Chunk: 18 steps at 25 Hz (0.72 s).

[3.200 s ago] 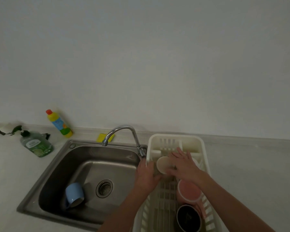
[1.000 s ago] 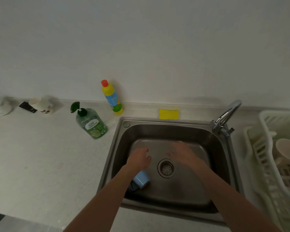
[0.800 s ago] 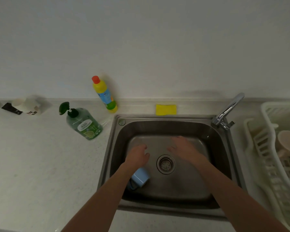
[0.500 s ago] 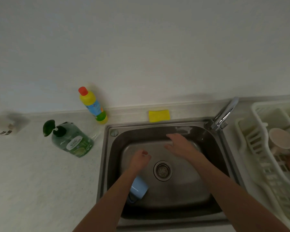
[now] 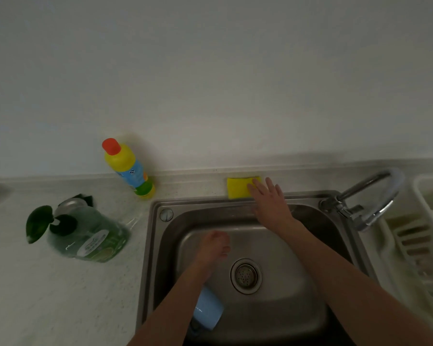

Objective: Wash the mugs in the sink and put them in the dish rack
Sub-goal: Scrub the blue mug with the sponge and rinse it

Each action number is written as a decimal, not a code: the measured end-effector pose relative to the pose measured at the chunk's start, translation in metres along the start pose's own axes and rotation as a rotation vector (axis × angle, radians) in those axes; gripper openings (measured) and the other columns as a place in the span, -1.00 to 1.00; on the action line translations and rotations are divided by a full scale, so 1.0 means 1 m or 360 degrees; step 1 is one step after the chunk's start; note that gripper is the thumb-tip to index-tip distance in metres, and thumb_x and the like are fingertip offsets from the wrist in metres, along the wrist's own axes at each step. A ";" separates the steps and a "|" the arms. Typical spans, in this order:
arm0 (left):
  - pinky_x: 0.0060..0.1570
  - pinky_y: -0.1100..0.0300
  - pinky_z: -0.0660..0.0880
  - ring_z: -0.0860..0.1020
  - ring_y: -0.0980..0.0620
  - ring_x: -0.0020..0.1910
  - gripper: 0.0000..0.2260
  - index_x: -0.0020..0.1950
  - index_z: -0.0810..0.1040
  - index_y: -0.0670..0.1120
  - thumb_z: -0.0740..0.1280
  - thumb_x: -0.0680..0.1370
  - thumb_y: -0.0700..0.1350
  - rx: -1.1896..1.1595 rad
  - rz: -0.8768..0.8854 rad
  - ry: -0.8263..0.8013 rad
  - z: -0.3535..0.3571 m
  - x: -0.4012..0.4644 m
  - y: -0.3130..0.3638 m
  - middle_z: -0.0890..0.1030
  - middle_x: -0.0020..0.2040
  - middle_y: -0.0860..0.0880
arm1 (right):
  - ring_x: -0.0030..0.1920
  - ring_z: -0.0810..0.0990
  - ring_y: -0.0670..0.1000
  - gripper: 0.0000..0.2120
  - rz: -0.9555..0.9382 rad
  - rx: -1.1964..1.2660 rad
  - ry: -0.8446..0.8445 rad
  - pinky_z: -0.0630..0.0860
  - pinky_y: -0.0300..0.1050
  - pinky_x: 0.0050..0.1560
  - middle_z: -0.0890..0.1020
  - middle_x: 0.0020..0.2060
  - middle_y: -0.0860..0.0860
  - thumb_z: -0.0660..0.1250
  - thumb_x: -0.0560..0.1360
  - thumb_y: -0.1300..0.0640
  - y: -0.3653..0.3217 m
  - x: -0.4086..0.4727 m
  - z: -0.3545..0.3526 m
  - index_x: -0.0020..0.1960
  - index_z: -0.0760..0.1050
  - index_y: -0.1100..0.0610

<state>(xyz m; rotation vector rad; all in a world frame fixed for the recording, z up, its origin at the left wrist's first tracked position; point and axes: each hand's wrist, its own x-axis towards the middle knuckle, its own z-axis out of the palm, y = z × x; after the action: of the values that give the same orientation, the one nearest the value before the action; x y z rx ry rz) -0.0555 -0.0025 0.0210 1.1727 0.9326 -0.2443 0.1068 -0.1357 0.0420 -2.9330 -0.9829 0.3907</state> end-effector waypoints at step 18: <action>-0.09 0.03 0.61 0.67 -0.10 -0.14 -0.84 0.09 0.54 -0.24 0.18 0.65 -0.26 -0.0916 0.0062 -0.0057 0.015 -0.033 0.013 0.69 -0.09 -0.21 | -0.09 0.42 -0.16 -0.86 -0.0423 0.0924 0.0539 0.26 -0.44 0.01 0.68 -0.04 -0.16 0.38 0.46 0.04 -0.047 -0.084 0.022 0.00 0.63 -0.03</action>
<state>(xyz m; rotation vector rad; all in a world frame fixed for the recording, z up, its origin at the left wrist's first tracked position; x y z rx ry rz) -0.0608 -0.0194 0.0548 0.6516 0.8693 0.0386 0.0090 -0.1495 0.0451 -2.2213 -0.9852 0.1282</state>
